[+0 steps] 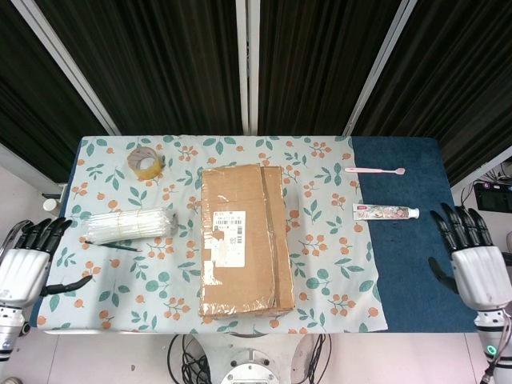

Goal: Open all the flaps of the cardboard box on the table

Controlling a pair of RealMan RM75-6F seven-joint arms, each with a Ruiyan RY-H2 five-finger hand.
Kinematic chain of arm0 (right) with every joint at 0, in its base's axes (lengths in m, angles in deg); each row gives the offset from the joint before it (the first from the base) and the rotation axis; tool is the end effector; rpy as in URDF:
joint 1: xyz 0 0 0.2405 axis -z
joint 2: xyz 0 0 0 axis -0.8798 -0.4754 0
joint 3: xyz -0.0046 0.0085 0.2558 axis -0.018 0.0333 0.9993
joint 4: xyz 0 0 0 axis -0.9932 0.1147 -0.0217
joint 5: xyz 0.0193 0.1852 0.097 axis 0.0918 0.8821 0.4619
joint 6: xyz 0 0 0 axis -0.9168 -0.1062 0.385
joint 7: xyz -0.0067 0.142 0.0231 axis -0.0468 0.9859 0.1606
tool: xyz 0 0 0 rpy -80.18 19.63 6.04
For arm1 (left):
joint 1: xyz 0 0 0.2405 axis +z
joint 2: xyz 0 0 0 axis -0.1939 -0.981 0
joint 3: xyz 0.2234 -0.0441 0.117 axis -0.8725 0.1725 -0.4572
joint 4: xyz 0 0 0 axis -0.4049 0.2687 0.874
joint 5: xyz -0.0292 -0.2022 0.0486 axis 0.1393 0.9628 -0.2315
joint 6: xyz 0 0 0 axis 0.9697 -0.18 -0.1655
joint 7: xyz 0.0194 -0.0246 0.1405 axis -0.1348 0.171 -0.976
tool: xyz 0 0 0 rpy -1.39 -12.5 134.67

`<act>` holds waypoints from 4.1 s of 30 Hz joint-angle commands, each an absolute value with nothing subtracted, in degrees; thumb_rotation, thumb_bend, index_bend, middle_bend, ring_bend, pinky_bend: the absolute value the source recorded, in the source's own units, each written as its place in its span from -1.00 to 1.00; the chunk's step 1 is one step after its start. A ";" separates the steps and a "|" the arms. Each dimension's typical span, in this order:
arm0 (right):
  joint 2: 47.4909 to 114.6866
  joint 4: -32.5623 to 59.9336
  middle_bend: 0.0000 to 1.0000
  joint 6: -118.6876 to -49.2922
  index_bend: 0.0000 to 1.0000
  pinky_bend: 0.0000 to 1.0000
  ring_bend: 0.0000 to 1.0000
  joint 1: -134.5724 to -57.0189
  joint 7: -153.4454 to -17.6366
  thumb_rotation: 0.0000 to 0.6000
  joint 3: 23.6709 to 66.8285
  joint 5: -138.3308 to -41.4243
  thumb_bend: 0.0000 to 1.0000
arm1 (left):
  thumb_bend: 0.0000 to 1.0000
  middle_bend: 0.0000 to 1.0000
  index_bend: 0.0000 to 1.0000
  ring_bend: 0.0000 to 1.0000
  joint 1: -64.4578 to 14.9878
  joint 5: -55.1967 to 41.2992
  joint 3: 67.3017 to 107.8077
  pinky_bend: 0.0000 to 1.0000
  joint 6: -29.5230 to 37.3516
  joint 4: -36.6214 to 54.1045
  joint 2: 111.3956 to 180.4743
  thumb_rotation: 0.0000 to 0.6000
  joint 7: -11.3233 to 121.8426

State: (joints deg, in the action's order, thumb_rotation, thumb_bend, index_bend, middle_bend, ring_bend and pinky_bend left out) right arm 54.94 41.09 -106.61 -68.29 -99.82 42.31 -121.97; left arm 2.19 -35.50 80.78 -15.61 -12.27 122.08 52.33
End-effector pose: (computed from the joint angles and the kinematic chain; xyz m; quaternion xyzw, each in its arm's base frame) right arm -0.2500 -0.1994 0.1881 0.6542 -0.2480 0.4067 0.5874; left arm -0.2945 0.1972 0.1741 -0.6556 -0.3259 -0.3711 0.5712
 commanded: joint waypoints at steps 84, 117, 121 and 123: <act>96.21 36.77 -1.00 -79.00 -1.00 -1.00 -1.00 -129.76 -133.86 1.00 62.59 -98.24 -0.59 | -0.91 -0.82 -0.84 -0.86 7.15 -33.38 81.50 -0.69 -19.96 -10.85 118.29 -0.27 58.93; 47.92 58.72 -1.00 -103.60 -1.00 -1.00 -1.00 -94.27 -116.82 1.00 51.40 -110.33 -0.59 | -0.91 -0.82 -0.84 -0.86 -2.39 -43.51 83.50 -0.69 -13.58 -17.45 117.01 -0.20 57.98; 42.66 56.96 -1.00 -108.73 -1.00 -1.00 -1.00 -86.98 -107.55 1.00 48.78 -112.92 -0.59 | -0.91 -0.82 -0.87 -0.86 -6.24 -46.57 84.28 -0.69 -10.67 -18.67 118.91 0.01 54.83; 41.41 55.66 -1.00 -110.82 -1.00 -1.00 -1.00 -84.42 -104.42 1.00 47.97 -113.61 -0.59 | -0.91 -0.82 -0.89 -0.86 -8.01 -48.27 84.55 -0.69 -9.55 -18.59 120.49 0.31 53.40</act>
State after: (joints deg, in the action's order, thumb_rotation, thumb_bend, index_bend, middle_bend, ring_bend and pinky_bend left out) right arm 44.97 56.78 -106.21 -89.66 -110.01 50.62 -110.82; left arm -6.64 -46.92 84.09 -10.73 -18.21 119.27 54.43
